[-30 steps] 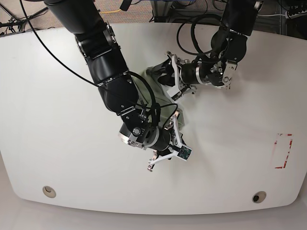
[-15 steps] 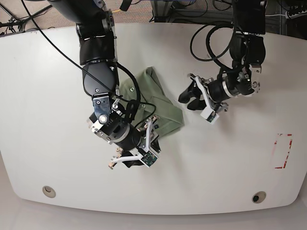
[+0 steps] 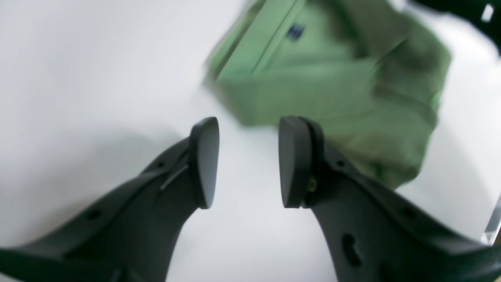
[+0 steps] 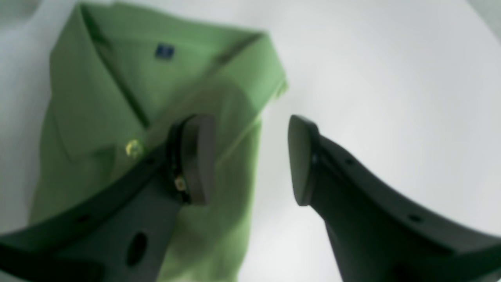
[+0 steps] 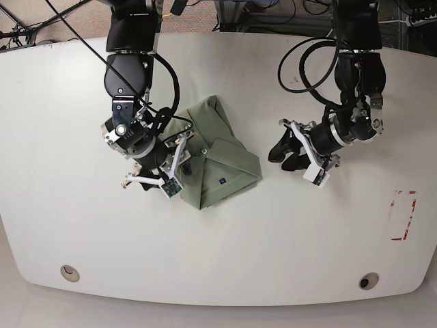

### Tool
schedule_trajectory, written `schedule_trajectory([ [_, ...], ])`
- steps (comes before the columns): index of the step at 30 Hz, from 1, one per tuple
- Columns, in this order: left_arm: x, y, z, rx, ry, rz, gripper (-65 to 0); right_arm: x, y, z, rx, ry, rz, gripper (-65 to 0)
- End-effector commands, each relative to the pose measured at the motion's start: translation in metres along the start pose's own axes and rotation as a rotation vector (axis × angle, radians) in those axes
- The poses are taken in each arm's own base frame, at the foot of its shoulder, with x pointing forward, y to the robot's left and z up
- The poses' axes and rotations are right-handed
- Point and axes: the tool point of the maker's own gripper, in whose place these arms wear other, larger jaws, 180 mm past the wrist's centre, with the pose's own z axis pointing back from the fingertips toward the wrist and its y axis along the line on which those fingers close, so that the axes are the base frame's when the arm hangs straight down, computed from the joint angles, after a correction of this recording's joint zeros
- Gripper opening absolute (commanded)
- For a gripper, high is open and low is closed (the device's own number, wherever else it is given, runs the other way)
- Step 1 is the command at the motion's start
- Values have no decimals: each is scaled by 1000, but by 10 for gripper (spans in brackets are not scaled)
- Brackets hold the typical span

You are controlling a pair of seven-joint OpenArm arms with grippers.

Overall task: Fold the T-shirt properly
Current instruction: 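Grasp the folded bundle's edge with the left gripper and lift it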

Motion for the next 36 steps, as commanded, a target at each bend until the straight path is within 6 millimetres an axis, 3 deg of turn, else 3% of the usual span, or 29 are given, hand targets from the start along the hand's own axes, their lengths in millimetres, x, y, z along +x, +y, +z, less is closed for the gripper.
schedule_trajectory([
  [1,30,-9,-4,-26,-93,-18,-411,4,-12,13,-42,-39,-10,-368],
  [4,44,-26,-18,-70,-123,-16,-411,-13,-4,17,-25,-11,-13,-371],
  [7,54,-43,-31,-106,-130,-20,-411,-29,2,20,-18,18,-29,-423],
  [12,48,-58,-47,-135,-104,30,-411,-49,9,20,-1,61,-55,-526],
  [19,43,-58,-45,-140,-98,28,-411,-81,21,1,63,103,-99,-561],
  [23,35,-50,-30,-124,-72,-35,-411,-102,36,-10,113,132,-145,-561],
  [31,39,-64,-13,-117,-73,-109,-410,-95,52,-5,123,130,-156,-556],
  [36,43,-79,-13,-141,-69,-142,-410,-61,50,11,78,127,-135,-556],
])
